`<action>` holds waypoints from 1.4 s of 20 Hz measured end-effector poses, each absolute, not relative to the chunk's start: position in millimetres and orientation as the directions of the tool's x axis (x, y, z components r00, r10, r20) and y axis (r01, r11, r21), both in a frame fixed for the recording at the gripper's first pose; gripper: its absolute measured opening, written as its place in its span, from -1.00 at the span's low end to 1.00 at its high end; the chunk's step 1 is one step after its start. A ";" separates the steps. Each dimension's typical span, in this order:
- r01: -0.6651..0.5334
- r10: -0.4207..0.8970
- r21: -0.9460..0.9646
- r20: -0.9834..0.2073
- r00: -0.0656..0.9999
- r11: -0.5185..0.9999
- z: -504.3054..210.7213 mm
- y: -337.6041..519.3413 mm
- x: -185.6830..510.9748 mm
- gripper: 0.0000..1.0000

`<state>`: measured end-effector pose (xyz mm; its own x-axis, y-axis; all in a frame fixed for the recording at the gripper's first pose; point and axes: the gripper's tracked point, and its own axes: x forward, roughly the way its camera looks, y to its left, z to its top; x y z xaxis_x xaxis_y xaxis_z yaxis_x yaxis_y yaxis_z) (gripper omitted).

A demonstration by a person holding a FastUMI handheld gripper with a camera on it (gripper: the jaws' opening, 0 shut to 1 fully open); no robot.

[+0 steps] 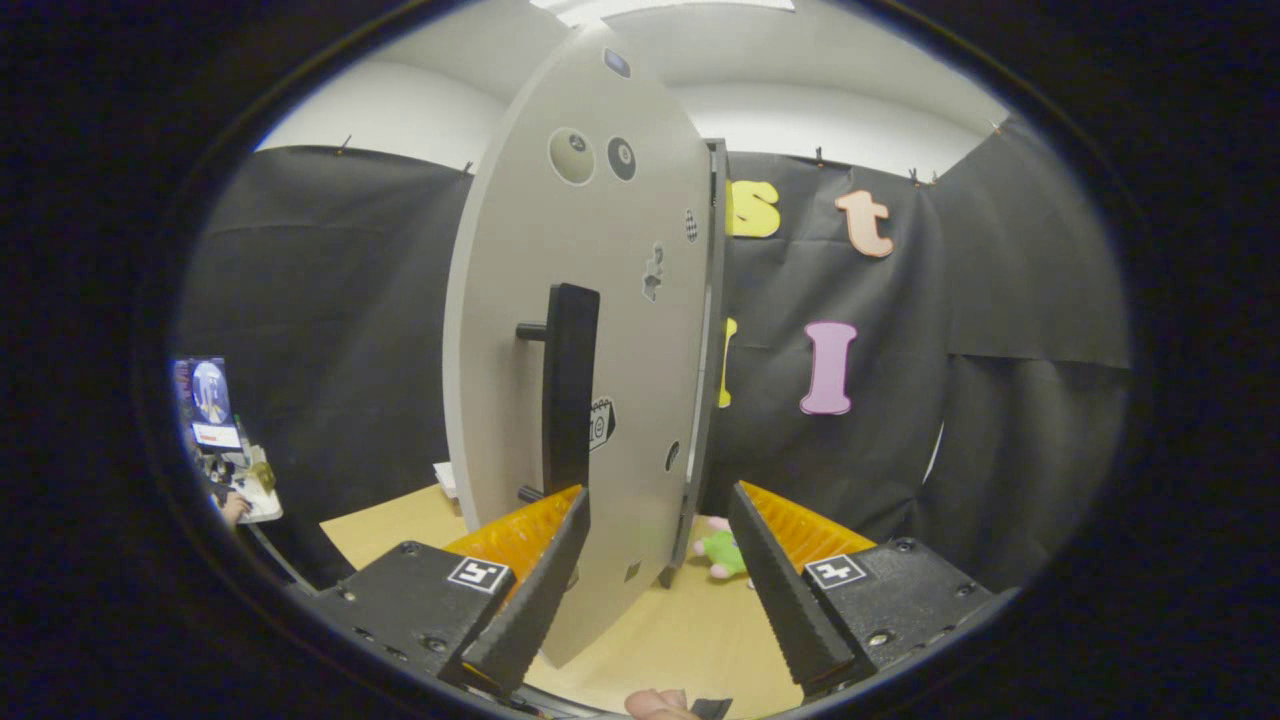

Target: Open the shoe cabinet door, grab the shoes and put them into the shoe cabinet, then close the shoe cabinet door.

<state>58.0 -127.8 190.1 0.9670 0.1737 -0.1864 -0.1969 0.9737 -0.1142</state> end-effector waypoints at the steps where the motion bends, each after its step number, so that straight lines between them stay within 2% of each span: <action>1: -0.196 0.173 -0.120 -0.178 0.969 0.973 188.7 -121.2 61.1 0.86; 5: -0.207 0.191 -0.073 -0.180 0.965 0.976 182.3 -92.1 67.4 0.86; 13: -0.091 0.093 0.021 -0.138 0.986 0.996 174.9 -44.7 97.1 0.86; 20: -0.119 0.126 0.049 -0.163 0.979 0.992 148.0 43.9 131.5 0.88; 28: -0.061 0.059 -0.014 -0.122 0.991 0.998 149.0 63.4 85.1 0.95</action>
<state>85.1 63.4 149.0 0.9908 0.0589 -0.1219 -0.0610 0.9980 -0.0137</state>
